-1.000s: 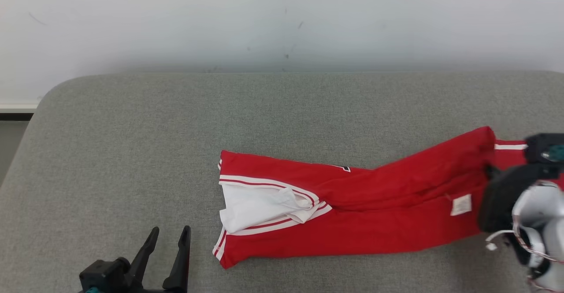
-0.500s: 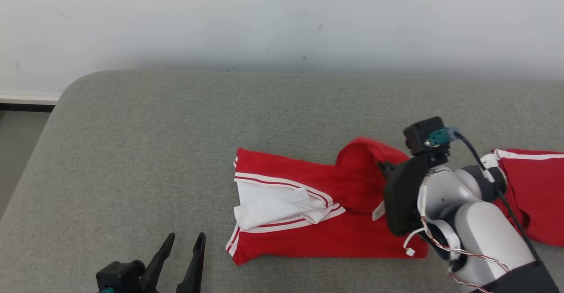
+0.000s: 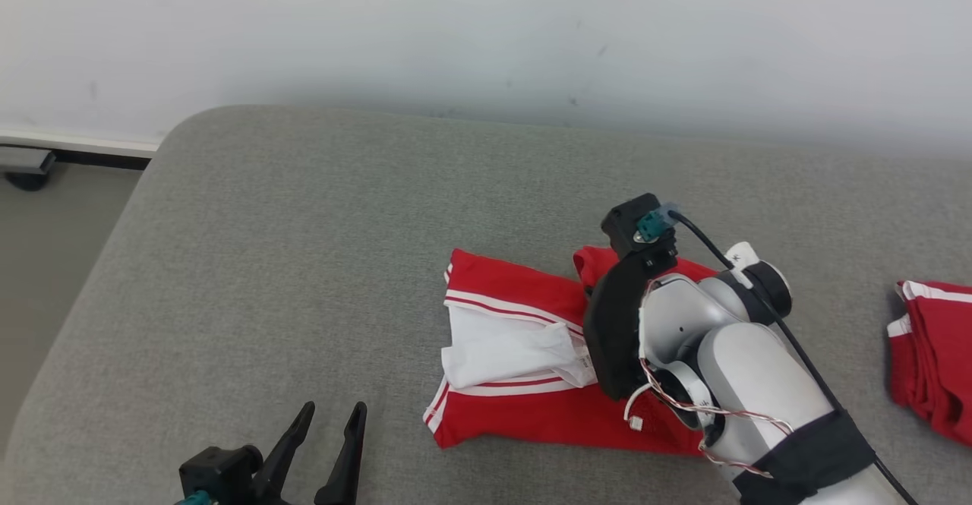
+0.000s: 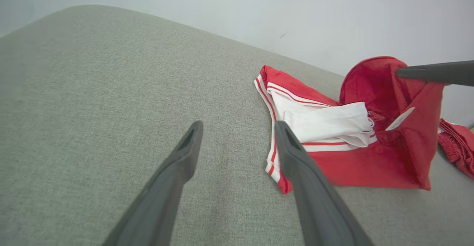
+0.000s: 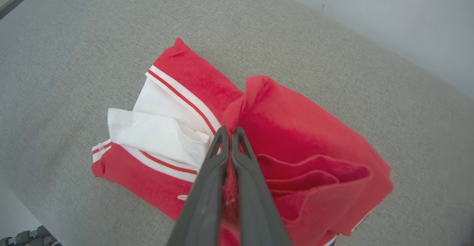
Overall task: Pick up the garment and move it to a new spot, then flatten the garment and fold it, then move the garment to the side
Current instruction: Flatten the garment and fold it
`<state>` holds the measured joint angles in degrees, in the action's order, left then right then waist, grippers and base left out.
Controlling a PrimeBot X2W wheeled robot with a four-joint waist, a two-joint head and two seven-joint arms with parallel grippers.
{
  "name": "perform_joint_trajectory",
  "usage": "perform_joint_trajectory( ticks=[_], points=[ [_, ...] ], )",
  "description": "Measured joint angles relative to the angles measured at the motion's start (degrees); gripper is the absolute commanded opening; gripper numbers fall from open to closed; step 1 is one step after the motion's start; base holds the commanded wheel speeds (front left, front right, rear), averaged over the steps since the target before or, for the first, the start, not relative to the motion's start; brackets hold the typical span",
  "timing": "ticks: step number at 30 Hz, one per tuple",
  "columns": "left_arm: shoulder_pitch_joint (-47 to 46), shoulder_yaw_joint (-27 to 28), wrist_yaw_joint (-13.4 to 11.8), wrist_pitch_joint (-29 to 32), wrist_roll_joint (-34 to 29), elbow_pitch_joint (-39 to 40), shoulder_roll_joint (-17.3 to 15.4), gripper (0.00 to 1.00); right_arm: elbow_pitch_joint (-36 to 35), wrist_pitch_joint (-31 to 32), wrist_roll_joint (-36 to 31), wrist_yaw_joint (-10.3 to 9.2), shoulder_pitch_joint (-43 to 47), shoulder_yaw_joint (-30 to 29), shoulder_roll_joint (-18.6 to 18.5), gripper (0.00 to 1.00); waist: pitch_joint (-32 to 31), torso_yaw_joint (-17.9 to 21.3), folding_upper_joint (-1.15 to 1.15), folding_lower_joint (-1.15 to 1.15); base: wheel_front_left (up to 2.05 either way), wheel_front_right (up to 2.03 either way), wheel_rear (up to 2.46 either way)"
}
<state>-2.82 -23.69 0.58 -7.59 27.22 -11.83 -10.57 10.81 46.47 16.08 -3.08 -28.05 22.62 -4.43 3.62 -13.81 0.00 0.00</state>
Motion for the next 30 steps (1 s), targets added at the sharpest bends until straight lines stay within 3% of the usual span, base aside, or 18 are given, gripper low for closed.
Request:
perform_joint_trajectory(
  ticks=[14,22,30],
  points=[
    [-0.2,-1.1,0.5,0.0,0.0,-1.3,0.7,1.00,7.9,-0.8,0.4,-1.04,-7.7,5.4,0.7,0.00,-0.1,-3.3,0.00,0.00,0.00,0.00,0.00],
    [-2.3,-2.2,1.5,0.0,0.0,-2.0,1.8,1.00,10.2,-3.2,4.8,-2.66,-11.0,11.2,0.6,0.00,0.5,-5.5,0.00,0.00,0.00,0.00,0.00],
    [-2.3,-2.8,1.5,0.0,0.0,-2.6,2.4,1.00,13.6,-4.7,7.1,-3.56,-12.3,12.9,0.6,0.00,1.1,-8.4,0.00,0.00,0.00,0.00,0.00]
  ],
)
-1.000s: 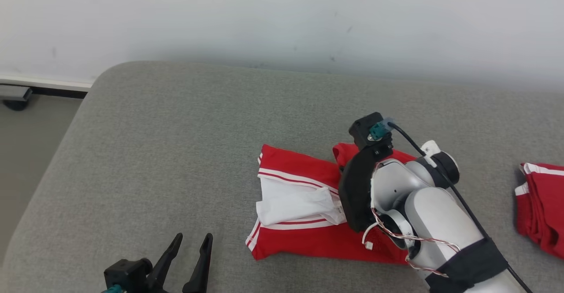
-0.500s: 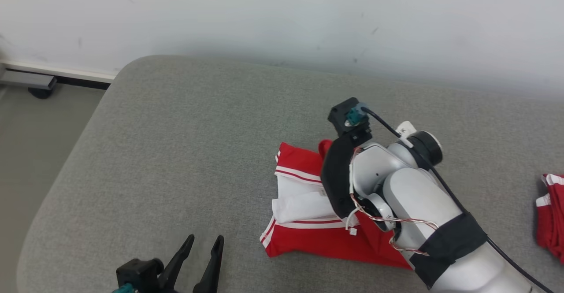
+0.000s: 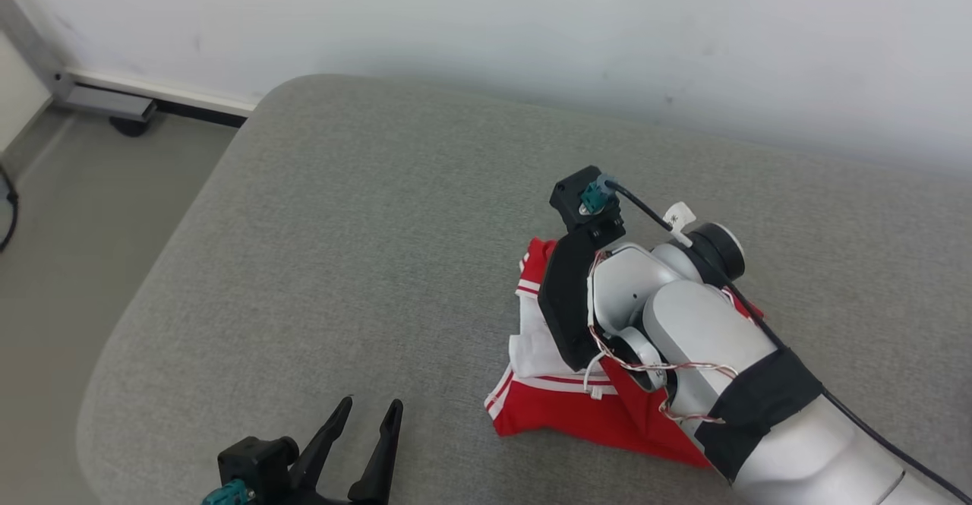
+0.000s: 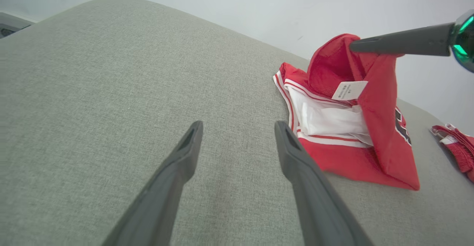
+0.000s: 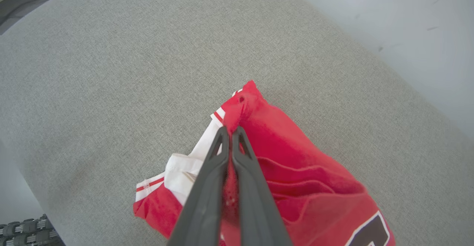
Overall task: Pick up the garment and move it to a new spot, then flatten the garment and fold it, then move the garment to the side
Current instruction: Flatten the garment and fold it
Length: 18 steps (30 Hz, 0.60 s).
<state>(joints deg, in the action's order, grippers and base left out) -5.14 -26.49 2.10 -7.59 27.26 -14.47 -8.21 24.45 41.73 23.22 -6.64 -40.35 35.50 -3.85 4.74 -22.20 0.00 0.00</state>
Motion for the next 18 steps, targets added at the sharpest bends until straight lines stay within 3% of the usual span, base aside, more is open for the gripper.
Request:
perform_joint_trajectory(
  ticks=[11,12,13,18],
  points=[
    [0.0,0.4,0.0,-0.1,0.0,-1.0,0.1,1.00,4.2,-1.9,2.0,-0.43,-1.6,3.4,0.0,0.00,0.9,-3.1,0.00,0.00,0.00,0.00,0.00],
    [0.0,0.5,0.0,-0.4,0.0,-1.1,0.1,1.00,4.8,-1.9,2.6,-0.43,-1.6,4.1,0.0,0.28,1.0,-3.1,0.00,0.00,0.00,0.00,0.00],
    [0.1,0.7,-0.1,-0.6,0.0,-1.1,0.1,1.00,4.9,-1.8,3.1,-0.43,-1.6,4.6,0.0,1.00,0.9,-3.0,0.00,0.00,0.00,0.00,0.00],
    [0.2,1.5,-0.1,-0.9,0.1,-1.3,-0.5,1.00,2.4,-2.7,7.4,-0.44,-1.6,6.8,0.0,1.00,0.7,-2.0,0.00,0.00,0.00,0.00,0.00]
  ],
)
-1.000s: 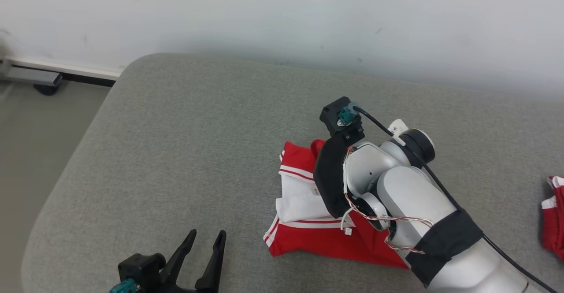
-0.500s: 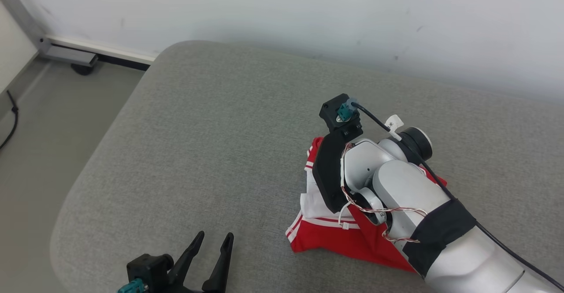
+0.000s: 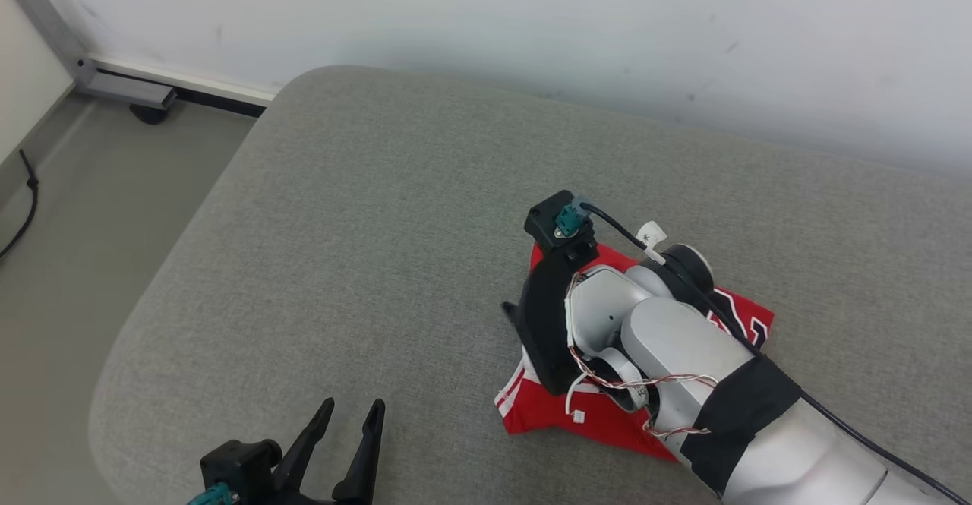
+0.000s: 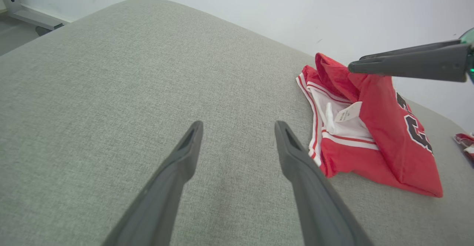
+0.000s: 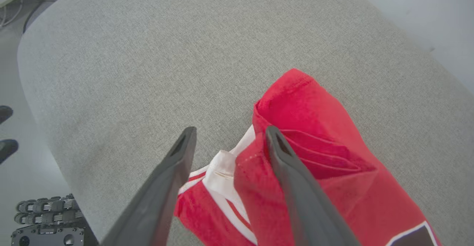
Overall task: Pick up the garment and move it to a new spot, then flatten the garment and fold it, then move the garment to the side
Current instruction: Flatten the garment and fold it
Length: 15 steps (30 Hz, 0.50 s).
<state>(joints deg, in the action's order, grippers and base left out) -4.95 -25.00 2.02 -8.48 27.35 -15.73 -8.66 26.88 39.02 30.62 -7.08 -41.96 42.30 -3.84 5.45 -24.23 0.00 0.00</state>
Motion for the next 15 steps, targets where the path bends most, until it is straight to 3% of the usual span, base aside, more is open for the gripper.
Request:
perform_joint_trajectory(
  ticks=[8,15],
  points=[
    [0.0,0.1,0.0,-0.2,0.0,0.0,-0.4,1.00,-5.6,-2.4,7.6,-0.03,-0.1,2.1,0.0,1.00,-0.8,2.4,0.00,0.00,0.00,0.00,0.00],
    [0.2,0.7,-0.6,-1.0,0.0,0.2,-1.3,1.00,-7.6,-7.9,4.4,-0.04,-0.7,-2.5,-1.4,1.00,-1.6,5.1,0.00,0.00,0.00,0.00,0.00]
  ],
)
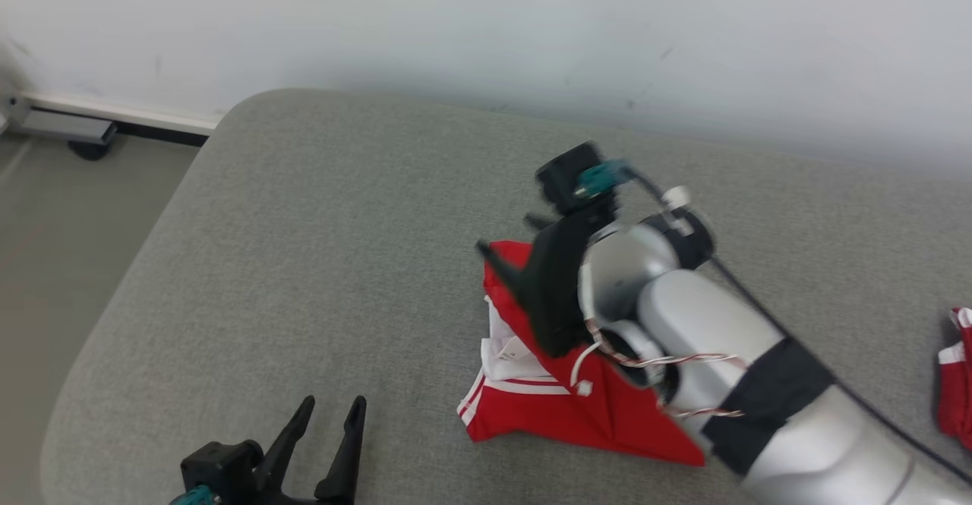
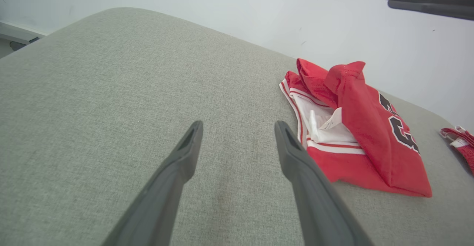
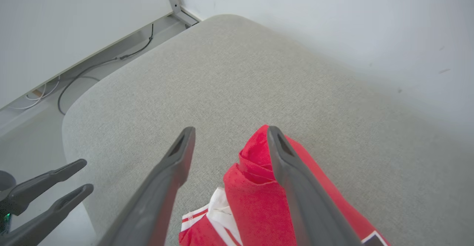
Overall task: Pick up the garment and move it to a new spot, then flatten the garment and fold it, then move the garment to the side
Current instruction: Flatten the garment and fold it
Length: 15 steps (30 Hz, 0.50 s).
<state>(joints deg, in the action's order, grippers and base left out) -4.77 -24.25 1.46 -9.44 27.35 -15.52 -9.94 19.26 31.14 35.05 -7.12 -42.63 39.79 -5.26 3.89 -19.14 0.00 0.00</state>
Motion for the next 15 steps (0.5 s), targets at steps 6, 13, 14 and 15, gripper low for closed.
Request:
perform_joint_trajectory(
  ticks=[6,13,14,15],
  points=[
    [1.0,1.0,-1.0,-1.4,-0.3,1.5,-0.8,1.00,-5.0,-11.2,-6.0,-0.01,4.7,-7.1,-6.5,1.00,-1.2,2.3,0.00,0.00,0.00,0.00,0.00],
    [1.2,1.5,-2.2,-2.4,-1.5,4.0,-1.6,1.00,-8.9,-22.9,-11.2,-0.02,17.4,-14.9,-7.9,1.00,-2.4,5.2,0.00,0.00,0.00,0.00,0.00],
    [1.2,1.7,-2.6,-2.6,-1.6,4.2,-1.6,1.00,-9.3,-24.4,-12.1,-0.02,18.9,-15.9,-7.7,1.00,-2.6,5.7,0.00,0.00,0.00,0.00,0.00],
    [1.2,1.8,-2.8,-2.7,-1.7,4.5,-1.7,1.00,-9.7,-25.9,-12.6,-0.02,20.4,-17.1,-7.4,1.00,-2.7,6.1,0.00,0.00,0.00,0.00,0.00]
  ],
)
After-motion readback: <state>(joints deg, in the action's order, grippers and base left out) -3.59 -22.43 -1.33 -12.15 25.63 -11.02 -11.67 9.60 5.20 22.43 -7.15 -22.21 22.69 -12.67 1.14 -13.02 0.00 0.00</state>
